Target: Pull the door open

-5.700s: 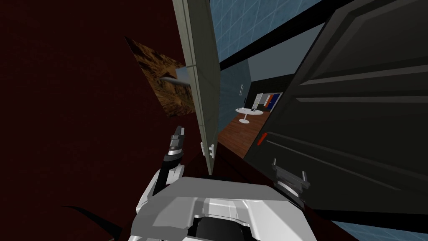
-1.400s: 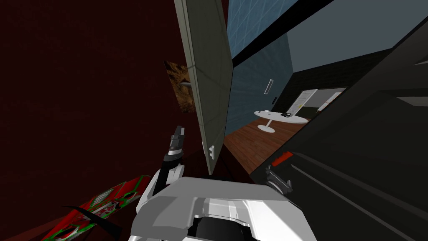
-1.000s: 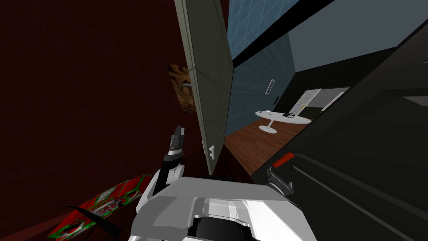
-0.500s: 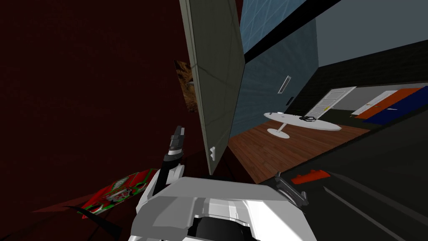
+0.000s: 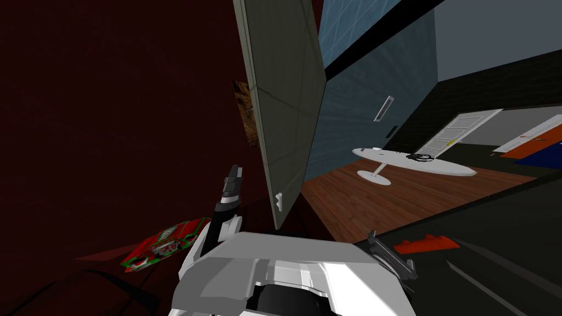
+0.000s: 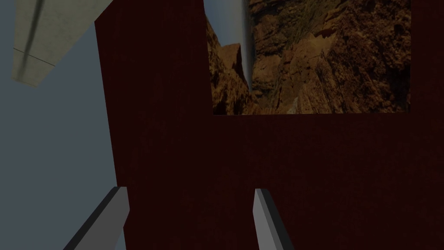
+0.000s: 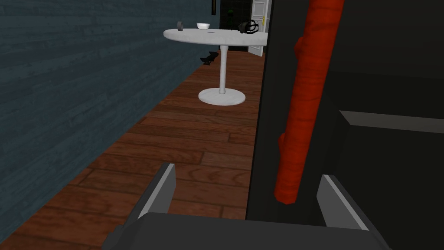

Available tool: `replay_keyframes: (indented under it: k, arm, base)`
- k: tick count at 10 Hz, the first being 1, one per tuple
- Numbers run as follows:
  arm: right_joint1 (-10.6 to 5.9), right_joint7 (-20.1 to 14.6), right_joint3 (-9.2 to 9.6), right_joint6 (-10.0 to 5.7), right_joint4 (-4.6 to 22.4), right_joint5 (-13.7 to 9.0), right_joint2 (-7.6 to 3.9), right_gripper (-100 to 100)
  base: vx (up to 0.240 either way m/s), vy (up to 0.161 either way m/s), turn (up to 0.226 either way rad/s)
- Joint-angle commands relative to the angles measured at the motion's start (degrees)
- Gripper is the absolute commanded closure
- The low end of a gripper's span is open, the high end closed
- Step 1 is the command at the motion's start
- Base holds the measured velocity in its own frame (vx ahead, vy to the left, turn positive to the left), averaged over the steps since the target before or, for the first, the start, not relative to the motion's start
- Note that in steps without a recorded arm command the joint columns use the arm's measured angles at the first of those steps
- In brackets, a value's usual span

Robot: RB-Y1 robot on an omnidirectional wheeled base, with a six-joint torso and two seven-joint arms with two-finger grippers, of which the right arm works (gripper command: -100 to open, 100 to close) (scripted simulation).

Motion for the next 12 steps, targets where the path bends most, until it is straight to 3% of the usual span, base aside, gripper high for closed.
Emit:
replay_keyframes:
  k: [1,10,12]
  arm:
    - [0.11,-0.9,-0.34,-0.17,1.0,-0.2,-0.69,-100]
    - [0.11,-0.9,-0.34,-0.17,1.0,-0.2,-0.69,-100]
    - [0.54,-4.9,-0.2,-0.88,4.7,-0.2,-3.05,-100]
  base:
    - [0.015,-0.02,0.081]
    - [-0.003,-0.007,0.005]
    - [0.072,0.04,0.107]
